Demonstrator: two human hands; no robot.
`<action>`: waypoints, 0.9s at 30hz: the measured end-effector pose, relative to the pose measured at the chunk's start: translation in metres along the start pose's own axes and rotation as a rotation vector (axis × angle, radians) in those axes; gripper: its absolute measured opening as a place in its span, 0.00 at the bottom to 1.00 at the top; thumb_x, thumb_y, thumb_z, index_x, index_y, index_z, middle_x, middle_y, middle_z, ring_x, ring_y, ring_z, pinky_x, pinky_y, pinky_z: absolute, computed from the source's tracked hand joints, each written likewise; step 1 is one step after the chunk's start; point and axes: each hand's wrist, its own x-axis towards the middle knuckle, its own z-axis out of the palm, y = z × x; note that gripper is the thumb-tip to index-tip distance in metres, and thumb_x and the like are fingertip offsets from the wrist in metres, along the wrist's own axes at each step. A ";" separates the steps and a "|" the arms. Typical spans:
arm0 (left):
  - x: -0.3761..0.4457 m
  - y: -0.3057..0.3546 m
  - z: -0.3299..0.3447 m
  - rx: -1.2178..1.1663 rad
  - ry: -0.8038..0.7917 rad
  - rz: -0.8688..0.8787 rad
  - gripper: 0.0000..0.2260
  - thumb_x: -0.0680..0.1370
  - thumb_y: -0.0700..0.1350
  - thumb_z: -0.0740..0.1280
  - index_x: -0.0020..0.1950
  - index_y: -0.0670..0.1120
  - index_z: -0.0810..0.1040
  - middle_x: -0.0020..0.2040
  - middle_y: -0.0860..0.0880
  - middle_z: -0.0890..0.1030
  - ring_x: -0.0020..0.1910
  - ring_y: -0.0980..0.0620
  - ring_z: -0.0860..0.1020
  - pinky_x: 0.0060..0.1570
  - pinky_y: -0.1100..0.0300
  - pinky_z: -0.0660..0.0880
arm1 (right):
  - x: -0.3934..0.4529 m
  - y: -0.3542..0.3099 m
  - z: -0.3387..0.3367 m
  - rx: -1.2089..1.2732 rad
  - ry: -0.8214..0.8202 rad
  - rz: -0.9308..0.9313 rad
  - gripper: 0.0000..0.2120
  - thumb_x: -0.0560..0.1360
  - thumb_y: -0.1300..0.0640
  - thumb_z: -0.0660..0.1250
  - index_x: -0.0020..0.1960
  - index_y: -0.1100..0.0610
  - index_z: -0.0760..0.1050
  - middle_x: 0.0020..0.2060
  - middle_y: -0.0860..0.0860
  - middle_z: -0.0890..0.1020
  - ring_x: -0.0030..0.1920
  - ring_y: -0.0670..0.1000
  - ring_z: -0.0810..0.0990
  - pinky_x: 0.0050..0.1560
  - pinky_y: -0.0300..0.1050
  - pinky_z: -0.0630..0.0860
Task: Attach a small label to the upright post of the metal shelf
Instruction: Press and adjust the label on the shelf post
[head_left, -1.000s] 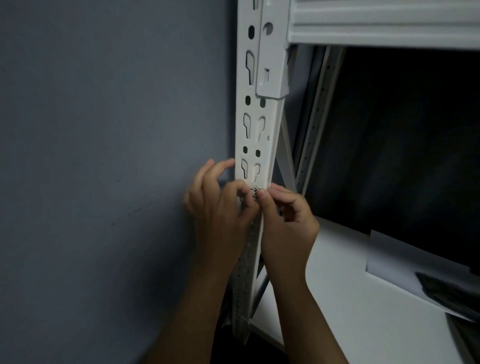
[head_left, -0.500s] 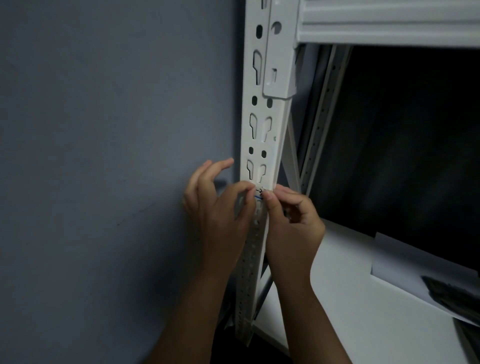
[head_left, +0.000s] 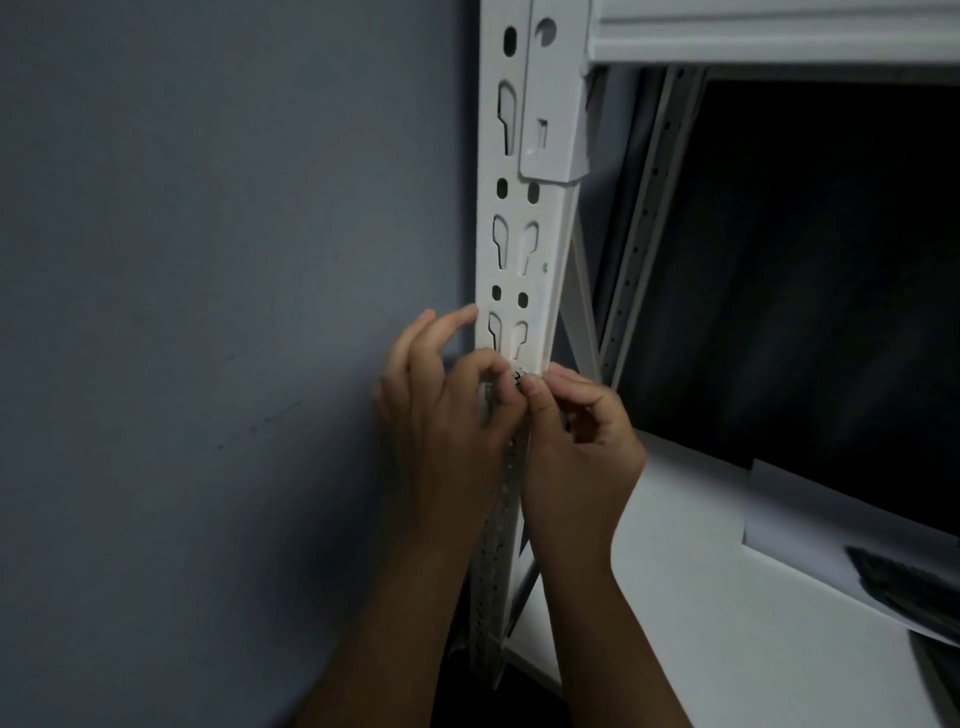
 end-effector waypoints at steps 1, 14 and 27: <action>0.000 0.001 0.000 0.007 -0.010 -0.006 0.03 0.70 0.44 0.69 0.40 0.45 0.77 0.60 0.48 0.76 0.65 0.47 0.66 0.61 0.57 0.59 | 0.000 0.000 0.001 -0.010 0.006 -0.004 0.08 0.71 0.62 0.73 0.42 0.50 0.79 0.46 0.51 0.83 0.49 0.48 0.82 0.45 0.30 0.76; 0.002 -0.001 -0.011 0.012 -0.077 -0.024 0.04 0.72 0.46 0.67 0.38 0.46 0.78 0.65 0.45 0.75 0.67 0.47 0.63 0.64 0.64 0.53 | 0.005 -0.008 -0.006 0.027 -0.058 0.098 0.08 0.70 0.63 0.73 0.40 0.51 0.79 0.45 0.49 0.83 0.47 0.44 0.82 0.43 0.29 0.75; -0.002 -0.003 -0.007 -0.109 0.001 -0.019 0.05 0.74 0.45 0.69 0.41 0.45 0.82 0.60 0.51 0.72 0.64 0.47 0.66 0.66 0.61 0.58 | 0.004 -0.001 -0.004 0.008 -0.039 0.030 0.11 0.71 0.63 0.73 0.40 0.47 0.78 0.45 0.50 0.83 0.48 0.45 0.82 0.45 0.31 0.76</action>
